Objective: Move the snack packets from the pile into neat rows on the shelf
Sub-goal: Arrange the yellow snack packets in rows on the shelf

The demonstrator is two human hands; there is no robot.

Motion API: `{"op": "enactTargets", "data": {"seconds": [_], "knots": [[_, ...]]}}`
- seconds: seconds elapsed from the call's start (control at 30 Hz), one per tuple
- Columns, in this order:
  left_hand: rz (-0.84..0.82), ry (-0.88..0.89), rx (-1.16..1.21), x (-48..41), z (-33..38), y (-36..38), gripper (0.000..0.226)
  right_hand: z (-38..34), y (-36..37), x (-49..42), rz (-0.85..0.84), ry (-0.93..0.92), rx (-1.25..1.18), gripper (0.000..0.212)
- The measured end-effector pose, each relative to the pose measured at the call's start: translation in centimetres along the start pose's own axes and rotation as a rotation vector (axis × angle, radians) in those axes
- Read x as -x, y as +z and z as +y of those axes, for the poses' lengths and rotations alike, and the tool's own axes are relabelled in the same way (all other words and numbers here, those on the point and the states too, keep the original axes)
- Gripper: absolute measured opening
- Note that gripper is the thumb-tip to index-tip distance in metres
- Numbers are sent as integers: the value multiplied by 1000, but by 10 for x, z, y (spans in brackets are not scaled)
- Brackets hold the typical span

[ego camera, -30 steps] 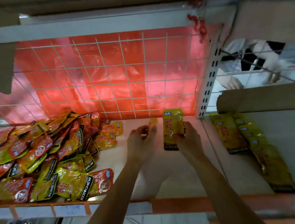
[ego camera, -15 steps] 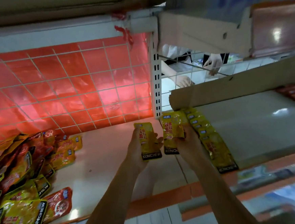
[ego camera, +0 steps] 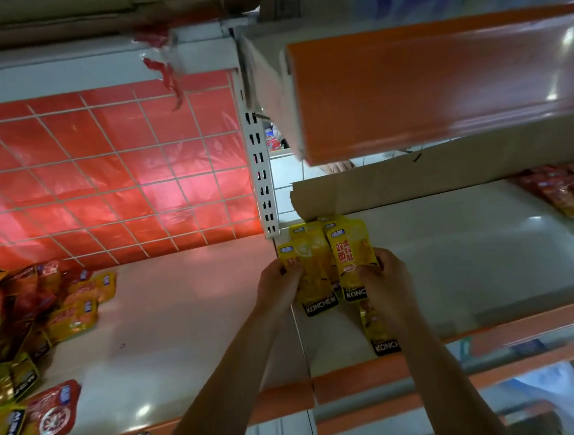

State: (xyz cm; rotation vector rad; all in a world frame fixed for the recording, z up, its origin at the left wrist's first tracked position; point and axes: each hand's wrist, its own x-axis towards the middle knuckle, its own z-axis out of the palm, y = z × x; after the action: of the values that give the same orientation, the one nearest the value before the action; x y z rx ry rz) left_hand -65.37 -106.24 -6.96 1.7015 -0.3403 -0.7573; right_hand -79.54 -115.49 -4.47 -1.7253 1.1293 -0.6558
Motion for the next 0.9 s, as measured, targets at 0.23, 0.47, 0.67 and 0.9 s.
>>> {"op": "enactTargets", "data": {"seconds": [0.23, 0.47, 0.67, 0.9], "knots": [[145, 93, -301, 1, 5, 20, 18, 12, -17, -10, 5, 17, -19, 21], [225, 112, -518, 1, 5, 25, 36, 12, -18, -15, -10, 10, -19, 25], [238, 166, -538, 0, 4, 27, 49, 9, -13, -11, -64, -13, -3, 25], [265, 239, -592, -2, 0, 25, 46, 5, -6, -5, -111, -29, 52, 31]]}}
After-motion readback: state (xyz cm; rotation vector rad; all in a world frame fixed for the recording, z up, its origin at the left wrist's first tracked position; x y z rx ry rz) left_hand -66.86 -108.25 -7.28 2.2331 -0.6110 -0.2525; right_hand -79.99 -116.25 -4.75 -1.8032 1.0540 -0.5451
